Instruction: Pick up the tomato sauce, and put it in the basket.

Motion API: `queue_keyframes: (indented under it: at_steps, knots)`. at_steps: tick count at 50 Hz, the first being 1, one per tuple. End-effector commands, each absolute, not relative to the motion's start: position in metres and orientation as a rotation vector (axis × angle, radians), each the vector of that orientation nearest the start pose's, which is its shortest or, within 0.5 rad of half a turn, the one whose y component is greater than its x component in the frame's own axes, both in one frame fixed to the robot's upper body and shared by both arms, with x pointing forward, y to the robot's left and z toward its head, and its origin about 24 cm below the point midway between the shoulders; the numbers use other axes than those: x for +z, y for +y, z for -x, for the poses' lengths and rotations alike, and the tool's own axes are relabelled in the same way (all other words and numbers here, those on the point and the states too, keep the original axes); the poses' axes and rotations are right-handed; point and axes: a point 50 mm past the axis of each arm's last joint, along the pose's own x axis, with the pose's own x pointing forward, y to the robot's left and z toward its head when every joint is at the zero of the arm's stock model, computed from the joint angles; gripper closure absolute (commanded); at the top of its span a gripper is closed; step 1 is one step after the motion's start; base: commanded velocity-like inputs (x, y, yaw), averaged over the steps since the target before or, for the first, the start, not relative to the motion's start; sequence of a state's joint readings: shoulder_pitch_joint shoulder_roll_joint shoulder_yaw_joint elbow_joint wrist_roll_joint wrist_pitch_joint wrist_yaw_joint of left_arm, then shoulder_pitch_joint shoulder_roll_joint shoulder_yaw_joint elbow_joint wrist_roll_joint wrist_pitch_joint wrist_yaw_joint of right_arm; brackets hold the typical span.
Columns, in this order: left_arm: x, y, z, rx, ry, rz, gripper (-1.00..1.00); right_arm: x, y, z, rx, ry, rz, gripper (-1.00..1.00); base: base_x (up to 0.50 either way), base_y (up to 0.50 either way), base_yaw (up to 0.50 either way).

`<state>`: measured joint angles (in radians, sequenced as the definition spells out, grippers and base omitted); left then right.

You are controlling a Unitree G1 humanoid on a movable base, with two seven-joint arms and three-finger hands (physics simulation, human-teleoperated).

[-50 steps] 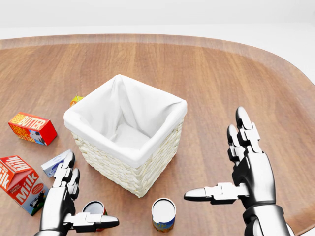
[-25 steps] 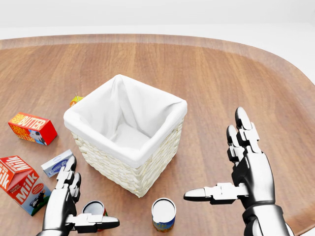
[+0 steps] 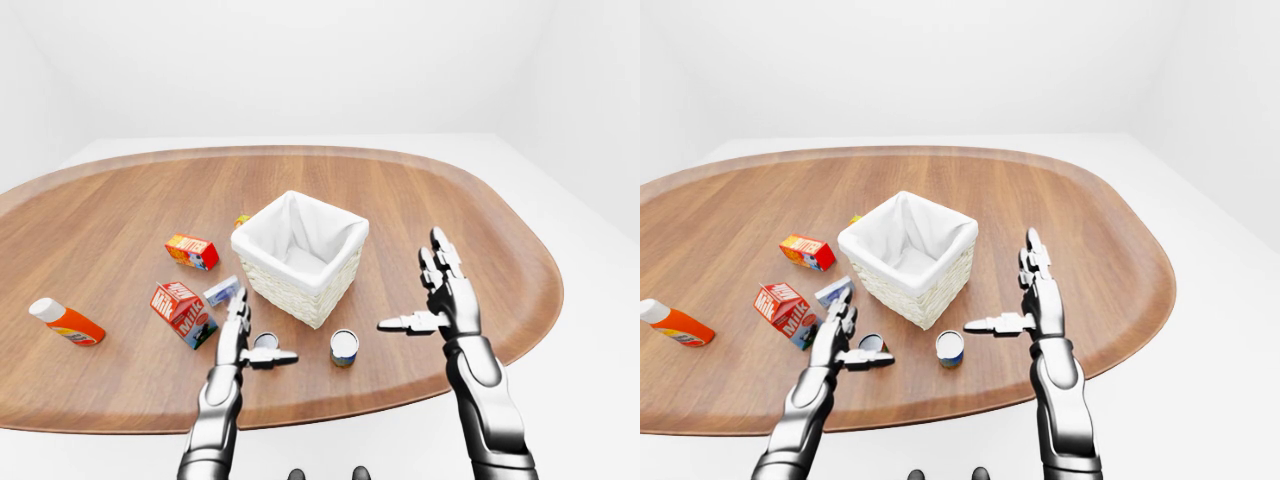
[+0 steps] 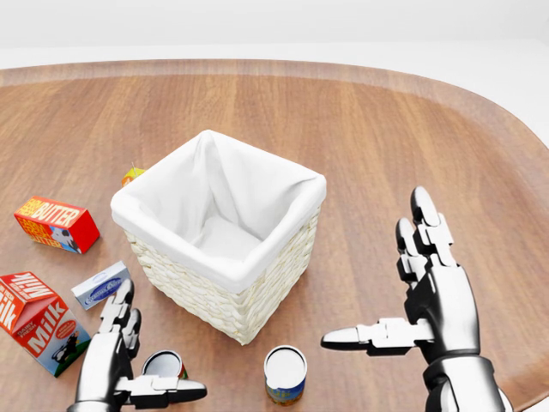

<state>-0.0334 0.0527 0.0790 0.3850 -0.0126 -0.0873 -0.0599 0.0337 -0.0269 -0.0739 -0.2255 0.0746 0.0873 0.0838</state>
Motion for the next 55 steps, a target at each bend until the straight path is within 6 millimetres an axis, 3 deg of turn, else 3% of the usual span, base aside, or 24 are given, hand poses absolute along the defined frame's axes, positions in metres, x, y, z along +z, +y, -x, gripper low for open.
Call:
queue_keyframes:
  at_steps: [1, 10, 22, 55]
  knots:
    - [-0.031, 0.180, -0.246, 0.030, 0.275, -0.024, -1.00, 0.078, -0.170, -0.246, 0.009, -0.108, -0.036, -1.00, 0.00, 0.00, 0.00]
    - [-0.025, 0.180, -0.245, 0.036, 0.249, -0.034, -1.00, 0.078, -0.171, -0.247, 0.006, -0.107, -0.037, -1.00, 0.00, 0.00, 0.00]
    - [-0.039, 0.182, -0.248, 0.044, 0.320, -0.036, -1.00, 0.077, -0.170, -0.246, 0.008, -0.106, -0.036, -1.00, 0.00, 0.00, 0.00]
    - [-0.047, 0.183, -0.248, 0.044, 0.362, -0.035, -1.00, 0.075, -0.169, -0.246, 0.011, -0.095, -0.036, -1.00, 0.00, 0.00, 0.00]
